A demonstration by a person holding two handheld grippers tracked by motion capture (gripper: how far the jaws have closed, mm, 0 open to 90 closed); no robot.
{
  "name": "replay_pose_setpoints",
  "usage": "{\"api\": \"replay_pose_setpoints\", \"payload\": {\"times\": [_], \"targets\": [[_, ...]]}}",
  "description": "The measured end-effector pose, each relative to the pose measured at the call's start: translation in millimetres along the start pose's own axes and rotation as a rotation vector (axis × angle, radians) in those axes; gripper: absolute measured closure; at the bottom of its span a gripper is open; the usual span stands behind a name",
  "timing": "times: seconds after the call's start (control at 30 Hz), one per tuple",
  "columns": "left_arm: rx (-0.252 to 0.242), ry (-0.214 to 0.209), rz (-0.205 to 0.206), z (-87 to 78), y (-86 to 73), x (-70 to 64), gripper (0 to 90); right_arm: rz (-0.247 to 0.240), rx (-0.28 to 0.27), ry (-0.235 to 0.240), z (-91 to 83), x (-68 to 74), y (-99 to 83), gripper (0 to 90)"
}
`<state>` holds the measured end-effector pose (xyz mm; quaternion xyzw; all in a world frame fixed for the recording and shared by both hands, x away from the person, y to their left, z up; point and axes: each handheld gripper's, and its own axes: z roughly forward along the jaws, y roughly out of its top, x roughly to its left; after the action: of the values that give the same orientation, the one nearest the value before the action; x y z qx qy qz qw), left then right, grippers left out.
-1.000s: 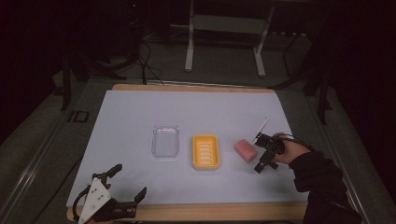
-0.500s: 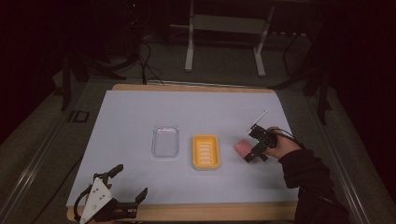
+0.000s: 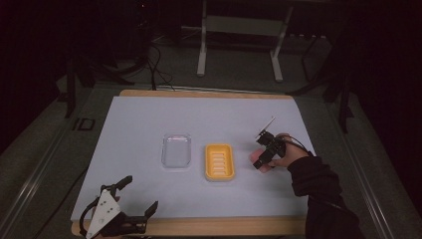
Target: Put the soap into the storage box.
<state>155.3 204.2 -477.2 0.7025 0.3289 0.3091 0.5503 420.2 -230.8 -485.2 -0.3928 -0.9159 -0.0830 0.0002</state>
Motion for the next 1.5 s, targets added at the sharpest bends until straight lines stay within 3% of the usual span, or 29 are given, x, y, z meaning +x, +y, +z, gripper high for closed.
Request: {"api": "replay_pose_setpoints", "payload": {"times": [0.47,0.7,0.9,0.93,1.03,1.07,1.1,1.13,1.2,1.23,1.3,1.4,1.5], "targets": [[0.005,-0.001,0.005,0.6,-0.2,-0.5,0.2,0.028,0.01,-0.032,15.9,-3.0,5.2,26.8],[0.01,-0.002,0.011,1.2,-0.3,-1.4,0.2,0.036,0.026,-0.09,15.7,7.1,6.8,36.9],[0.008,-0.002,0.009,0.9,-0.1,-1.5,0.2,0.123,0.027,-0.101,15.7,7.7,6.5,37.3],[0.008,-0.002,0.01,1.0,-0.1,-1.3,0.2,0.175,0.034,-0.113,15.3,9.3,6.5,37.4],[0.009,-0.002,0.01,1.2,-0.1,-1.3,0.2,0.217,0.041,-0.111,14.7,9.8,6.5,37.5],[0.007,-0.003,0.009,1.0,0.0,-1.4,0.2,0.267,0.042,-0.096,12.8,9.6,6.1,37.5],[0.007,-0.003,0.009,1.0,0.0,-1.4,0.2,0.267,0.042,-0.096,12.8,9.6,6.1,37.5],[0.007,0.0,0.009,0.6,0.0,-1.4,0.2,0.326,0.022,-0.077,8.4,9.8,5.3,37.5],[0.006,0.008,0.009,0.5,-0.1,-1.6,0.2,0.36,0.003,-0.082,4.3,11.3,4.1,37.5],[0.006,0.008,0.009,0.5,-0.1,-1.6,0.2,0.36,0.003,-0.082,4.3,11.3,4.1,37.5],[0.002,0.015,0.008,-0.1,-0.1,-2.1,0.2,0.405,-0.025,-0.081,-1.6,17.2,2.6,37.5],[0.001,0.015,0.007,-0.5,-0.1,-2.7,0.2,0.415,-0.025,-0.088,-4.6,22.1,3.9,37.5],[-0.009,0.006,0.006,1.1,1.2,-3.4,0.2,0.443,-0.043,-0.136,-13.9,31.7,8.0,37.5]]}}
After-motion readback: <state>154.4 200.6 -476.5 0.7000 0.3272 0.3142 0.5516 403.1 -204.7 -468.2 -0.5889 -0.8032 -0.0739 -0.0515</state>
